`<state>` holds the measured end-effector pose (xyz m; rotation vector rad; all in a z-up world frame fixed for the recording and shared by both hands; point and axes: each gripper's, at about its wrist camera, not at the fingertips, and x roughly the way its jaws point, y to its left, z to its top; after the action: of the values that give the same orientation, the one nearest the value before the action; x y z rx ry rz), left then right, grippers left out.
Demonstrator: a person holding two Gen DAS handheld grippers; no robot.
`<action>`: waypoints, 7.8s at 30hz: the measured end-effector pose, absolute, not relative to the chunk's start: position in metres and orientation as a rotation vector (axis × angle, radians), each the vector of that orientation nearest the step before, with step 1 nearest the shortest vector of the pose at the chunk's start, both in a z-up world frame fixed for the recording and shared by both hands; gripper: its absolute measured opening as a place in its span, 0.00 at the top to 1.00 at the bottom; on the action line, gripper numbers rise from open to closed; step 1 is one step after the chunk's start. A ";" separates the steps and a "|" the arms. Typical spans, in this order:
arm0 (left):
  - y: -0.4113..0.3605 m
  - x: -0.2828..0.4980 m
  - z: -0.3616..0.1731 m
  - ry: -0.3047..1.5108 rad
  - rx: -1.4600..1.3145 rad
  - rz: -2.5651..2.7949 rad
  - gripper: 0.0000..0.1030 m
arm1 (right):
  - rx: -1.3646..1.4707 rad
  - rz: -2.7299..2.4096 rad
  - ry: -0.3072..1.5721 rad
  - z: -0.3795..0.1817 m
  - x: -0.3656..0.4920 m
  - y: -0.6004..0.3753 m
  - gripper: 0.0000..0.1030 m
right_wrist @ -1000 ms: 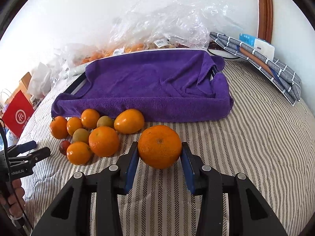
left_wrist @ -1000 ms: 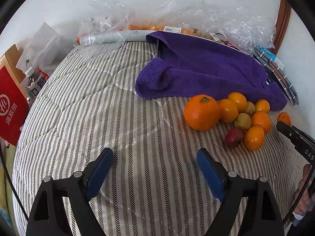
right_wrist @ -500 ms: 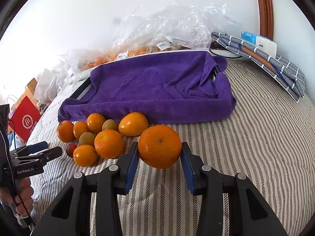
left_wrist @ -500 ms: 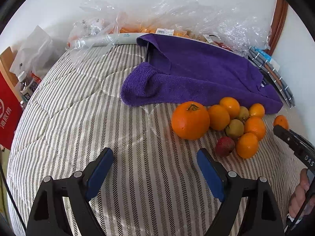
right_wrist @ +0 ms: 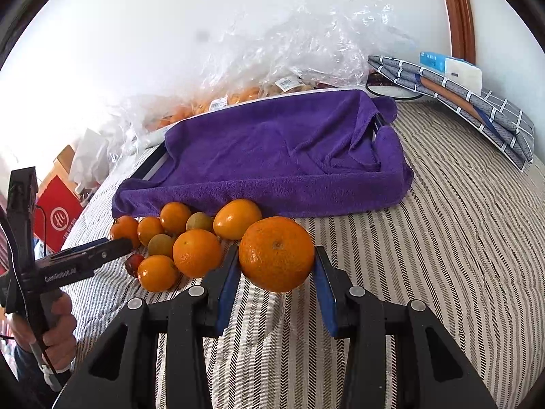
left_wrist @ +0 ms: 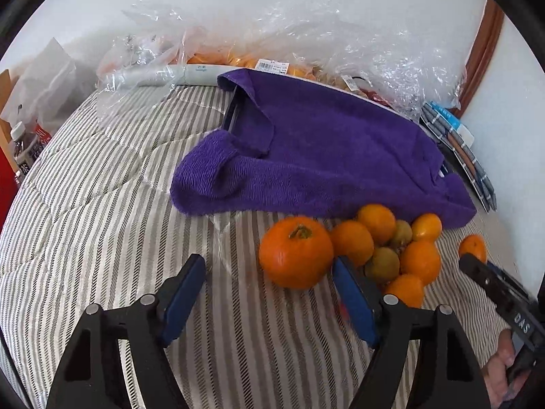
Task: Organize fruits
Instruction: 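Lift the large orange with the right tool and carry it over the purple towel, then lower the orange onto the purple towel and open the right tool, then withdraw the right tool and grasp another orange from the fruit pile, then grasp the red plum with the left tool while the right tool holds an orange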
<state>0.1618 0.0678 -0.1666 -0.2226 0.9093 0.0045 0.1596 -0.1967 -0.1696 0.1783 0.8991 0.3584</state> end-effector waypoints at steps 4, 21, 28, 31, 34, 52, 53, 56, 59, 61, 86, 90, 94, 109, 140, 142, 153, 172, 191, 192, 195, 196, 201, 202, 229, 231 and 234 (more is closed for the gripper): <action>0.063 0.162 -0.167 0.888 -0.245 -0.040 0.58 | 0.172 0.359 0.901 -0.169 0.160 -0.195 0.59; 0.078 0.141 -0.151 0.757 -0.332 -0.031 0.61 | 0.176 0.373 0.905 -0.168 0.158 -0.196 0.59; 0.077 0.141 -0.124 0.721 -0.343 -0.075 0.61 | 0.146 0.358 0.907 -0.149 0.157 -0.202 0.59; 0.075 0.149 -0.105 0.701 -0.325 -0.066 0.61 | 0.141 0.342 0.877 -0.133 0.162 -0.204 0.59; 0.074 0.161 -0.089 0.673 -0.300 -0.046 0.61 | 0.144 0.335 0.837 -0.114 0.173 -0.204 0.59; 0.078 0.241 -0.116 0.677 -0.333 -0.006 0.61 | 0.108 0.312 0.811 -0.117 0.274 -0.186 0.59; 0.079 0.243 -0.120 0.690 -0.335 0.001 0.61 | 0.108 0.312 0.827 -0.124 0.276 -0.186 0.59; 0.081 0.246 -0.127 0.705 -0.339 0.004 0.61 | 0.129 0.308 0.859 -0.142 0.281 -0.189 0.59; 0.079 0.248 -0.131 0.712 -0.322 0.016 0.61 | 0.140 0.290 0.873 -0.150 0.285 -0.194 0.59; 0.077 0.249 -0.133 0.716 -0.323 0.010 0.61 | 0.162 0.281 0.868 -0.152 0.286 -0.199 0.59; 0.065 0.262 -0.156 0.820 -0.300 0.005 0.61 | 0.172 0.301 0.952 -0.178 0.292 -0.190 0.59; 0.065 0.263 -0.157 0.829 -0.291 0.010 0.61 | 0.160 0.300 0.960 -0.180 0.293 -0.188 0.59; 0.064 0.264 -0.158 0.832 -0.277 0.018 0.61 | 0.153 0.301 0.952 -0.180 0.291 -0.187 0.58; 0.064 0.266 -0.157 0.837 -0.261 0.021 0.60 | 0.176 0.299 0.859 -0.162 0.284 -0.196 0.50; 0.056 0.228 -0.121 0.591 -0.196 0.008 0.47 | 0.081 0.249 0.793 -0.127 0.237 -0.193 0.50; 0.052 0.222 -0.121 0.579 -0.182 0.001 0.47 | 0.091 0.255 0.800 -0.123 0.226 -0.195 0.50; 0.069 0.176 -0.122 0.574 -0.196 0.018 0.41 | 0.093 0.264 0.869 -0.126 0.176 -0.197 0.50; 0.112 0.131 -0.145 0.711 -0.257 0.120 0.39 | 0.090 0.296 0.924 -0.156 0.143 -0.170 0.52; 0.118 0.139 -0.156 0.784 -0.320 0.092 0.39 | 0.218 0.372 1.035 -0.183 0.211 -0.151 0.59; 0.118 0.139 -0.156 0.785 -0.321 0.091 0.39 | 0.227 0.375 1.033 -0.183 0.211 -0.151 0.61; 0.118 0.139 -0.156 0.787 -0.315 0.096 0.39 | 0.234 0.359 1.011 -0.179 0.207 -0.156 0.61; 0.117 0.139 -0.157 0.788 -0.312 0.097 0.39 | 0.233 0.349 0.997 -0.176 0.204 -0.160 0.61; 0.116 0.140 -0.157 0.789 -0.308 0.084 0.39 | 0.178 0.269 0.945 -0.164 0.181 -0.186 0.61; 0.115 0.140 -0.157 0.788 -0.306 0.077 0.39 | 0.163 0.258 0.952 -0.165 0.176 -0.191 0.61; 0.044 0.140 -0.166 0.882 -0.149 -0.281 0.47 | 0.151 0.259 0.983 -0.182 0.167 -0.203 0.63; 0.044 0.141 -0.168 0.890 -0.145 -0.281 0.51 | 0.144 0.271 0.977 -0.181 0.166 -0.201 0.63; 0.044 0.144 -0.171 0.909 -0.141 -0.282 0.57 | 0.181 0.297 0.949 -0.178 0.163 -0.206 0.63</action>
<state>0.1442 0.0436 -0.1710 -0.1410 0.9093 -0.2818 0.1632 -0.2065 -0.1782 0.1809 0.9488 0.2965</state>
